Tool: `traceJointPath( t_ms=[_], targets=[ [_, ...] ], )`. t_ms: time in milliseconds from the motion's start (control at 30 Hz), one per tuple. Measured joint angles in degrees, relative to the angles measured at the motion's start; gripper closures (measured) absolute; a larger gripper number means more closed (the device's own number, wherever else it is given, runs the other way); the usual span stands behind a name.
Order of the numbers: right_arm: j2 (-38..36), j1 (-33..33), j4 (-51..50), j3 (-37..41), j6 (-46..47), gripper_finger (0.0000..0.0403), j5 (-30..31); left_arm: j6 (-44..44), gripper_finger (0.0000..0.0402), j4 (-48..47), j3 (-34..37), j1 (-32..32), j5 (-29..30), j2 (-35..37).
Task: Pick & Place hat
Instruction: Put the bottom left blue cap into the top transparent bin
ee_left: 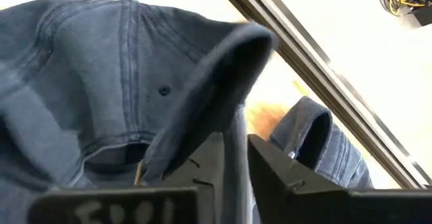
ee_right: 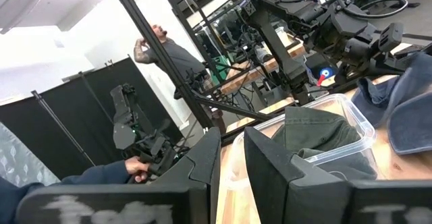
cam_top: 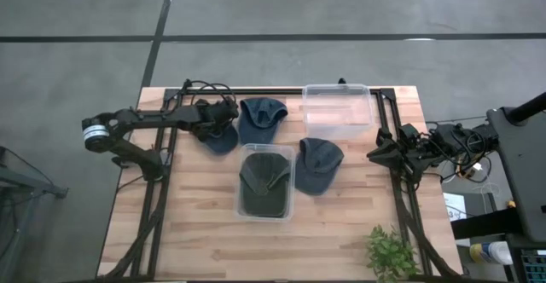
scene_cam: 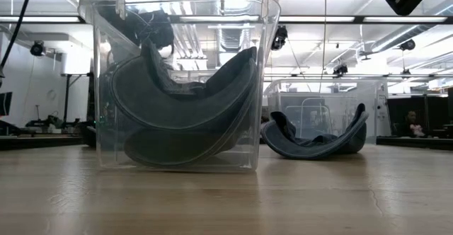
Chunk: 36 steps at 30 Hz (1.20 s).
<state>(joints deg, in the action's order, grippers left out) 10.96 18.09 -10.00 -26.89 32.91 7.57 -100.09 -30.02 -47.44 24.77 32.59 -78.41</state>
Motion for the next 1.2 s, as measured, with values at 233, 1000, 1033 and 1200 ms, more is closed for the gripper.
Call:
traceJointPath(
  t_ms=[233,1000,1033,1200],
  targets=[
    [0.0,0.0,0.0,0.0,0.1,0.0339,0.0,-0.6,0.0247,0.2,0.0,0.0,-0.3,0.0],
    [0.0,0.0,0.0,0.0,0.1,0.0339,-0.1,-12.5,0.0218,-34.5,-5.9,-15.4,-5.5,10.2],
    [0.0,0.0,0.0,0.0,0.1,0.0339,-0.1,-13.9,0.0218,-35.1,-5.3,-16.1,-5.5,10.1],
    [0.0,0.0,0.0,0.0,0.4,0.0339,-0.1,-19.0,0.0218,-34.4,0.4,-16.6,-9.0,9.9]
  ],
)
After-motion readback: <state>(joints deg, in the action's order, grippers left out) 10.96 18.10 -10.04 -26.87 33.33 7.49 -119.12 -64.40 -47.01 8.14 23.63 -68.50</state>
